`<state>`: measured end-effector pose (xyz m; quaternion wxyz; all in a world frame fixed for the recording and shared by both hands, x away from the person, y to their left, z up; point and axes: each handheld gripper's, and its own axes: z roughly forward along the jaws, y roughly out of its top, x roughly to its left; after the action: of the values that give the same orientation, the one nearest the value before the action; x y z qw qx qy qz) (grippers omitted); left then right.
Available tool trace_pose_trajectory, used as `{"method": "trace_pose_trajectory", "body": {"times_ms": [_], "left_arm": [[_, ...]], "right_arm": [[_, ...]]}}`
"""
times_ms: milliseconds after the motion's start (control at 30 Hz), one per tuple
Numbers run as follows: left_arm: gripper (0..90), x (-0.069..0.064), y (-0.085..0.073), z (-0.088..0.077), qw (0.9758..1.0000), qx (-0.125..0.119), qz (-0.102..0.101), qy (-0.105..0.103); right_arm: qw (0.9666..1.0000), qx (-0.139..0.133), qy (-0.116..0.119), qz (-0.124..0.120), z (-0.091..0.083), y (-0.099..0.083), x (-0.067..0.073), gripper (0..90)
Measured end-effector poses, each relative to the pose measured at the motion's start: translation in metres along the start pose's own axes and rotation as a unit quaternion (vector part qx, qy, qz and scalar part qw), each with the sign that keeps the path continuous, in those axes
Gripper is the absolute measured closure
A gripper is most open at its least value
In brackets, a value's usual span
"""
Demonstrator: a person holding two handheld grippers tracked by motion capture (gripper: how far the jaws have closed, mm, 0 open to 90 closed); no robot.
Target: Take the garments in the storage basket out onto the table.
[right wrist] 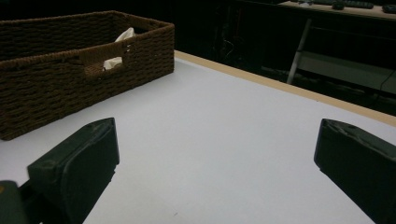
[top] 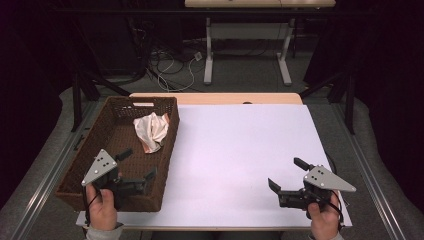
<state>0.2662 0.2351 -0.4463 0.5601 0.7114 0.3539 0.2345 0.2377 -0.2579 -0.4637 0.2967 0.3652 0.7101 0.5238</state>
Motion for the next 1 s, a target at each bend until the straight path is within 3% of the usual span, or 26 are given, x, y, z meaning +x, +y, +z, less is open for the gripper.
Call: {"method": "trace_pose_trajectory", "body": {"times_ms": [233,433,567,667,800,1000], "left_arm": [[0.2,0.001,-0.001,0.008,0.9998,0.018,-0.001,0.002],[0.2,0.002,0.006,0.017,0.9993,0.036,-0.007,-0.007],[0.2,0.008,0.02,0.022,0.9985,0.055,-0.008,-0.001],[0.2,0.014,0.033,0.025,0.9975,0.07,-0.008,0.006],[0.2,0.019,0.05,0.025,0.9968,0.078,0.002,0.019],[0.2,0.028,0.07,0.031,0.9966,0.079,-0.005,0.023]], "right_arm": [[0.9998,0.011,-0.014,-0.008,0.004,-0.005,-0.005,0.0],[0.9995,0.02,-0.025,0.001,0.006,-0.006,-0.005,1.0],[0.9995,0.022,-0.024,0.003,0.007,-0.004,-0.004,1.4],[0.9994,0.033,-0.001,0.012,0.007,-0.004,-0.002,1.3],[0.9995,0.03,0.009,0.003,0.01,-0.003,0.0,0.0],[0.9994,0.033,0.011,0.005,0.015,-0.003,-0.002,0.0]]}}
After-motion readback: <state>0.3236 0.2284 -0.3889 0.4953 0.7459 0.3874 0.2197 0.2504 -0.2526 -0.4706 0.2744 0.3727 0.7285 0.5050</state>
